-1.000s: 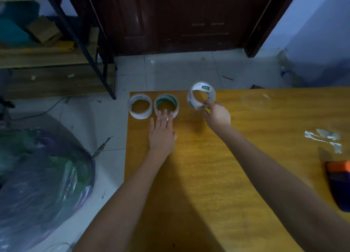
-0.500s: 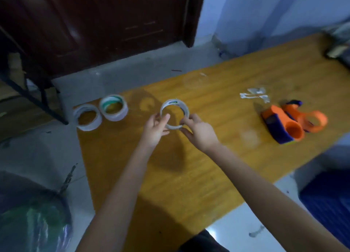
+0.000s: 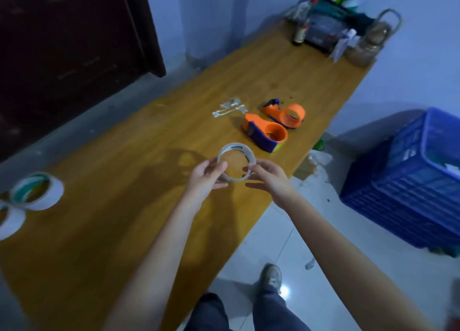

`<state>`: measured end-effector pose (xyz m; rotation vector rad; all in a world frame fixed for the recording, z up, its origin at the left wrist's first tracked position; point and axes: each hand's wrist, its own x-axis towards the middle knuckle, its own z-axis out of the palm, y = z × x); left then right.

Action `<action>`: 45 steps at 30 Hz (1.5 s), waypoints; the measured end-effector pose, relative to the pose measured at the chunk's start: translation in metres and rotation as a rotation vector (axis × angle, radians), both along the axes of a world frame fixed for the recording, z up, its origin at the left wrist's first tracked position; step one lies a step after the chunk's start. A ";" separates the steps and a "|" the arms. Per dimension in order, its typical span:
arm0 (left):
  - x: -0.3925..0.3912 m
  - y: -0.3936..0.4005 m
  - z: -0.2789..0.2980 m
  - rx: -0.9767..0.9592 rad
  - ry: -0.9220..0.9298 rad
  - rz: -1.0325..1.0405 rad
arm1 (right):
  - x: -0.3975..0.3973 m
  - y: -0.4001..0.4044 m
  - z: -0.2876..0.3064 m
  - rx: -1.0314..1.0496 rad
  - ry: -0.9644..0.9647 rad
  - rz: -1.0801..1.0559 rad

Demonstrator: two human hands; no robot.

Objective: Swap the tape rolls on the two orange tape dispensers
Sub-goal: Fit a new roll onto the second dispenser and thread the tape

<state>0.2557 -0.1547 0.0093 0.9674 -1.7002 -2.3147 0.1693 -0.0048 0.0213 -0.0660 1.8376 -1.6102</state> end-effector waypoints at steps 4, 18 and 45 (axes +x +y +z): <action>-0.039 0.052 0.003 -0.026 -0.020 -0.042 | -0.031 0.056 0.003 -0.023 -0.004 -0.045; -0.166 0.194 0.018 -0.104 -0.071 -0.098 | -0.156 0.196 0.006 0.015 0.001 -0.100; -0.374 0.147 0.007 -0.086 -0.204 0.230 | -0.416 0.117 -0.017 0.034 -0.212 0.193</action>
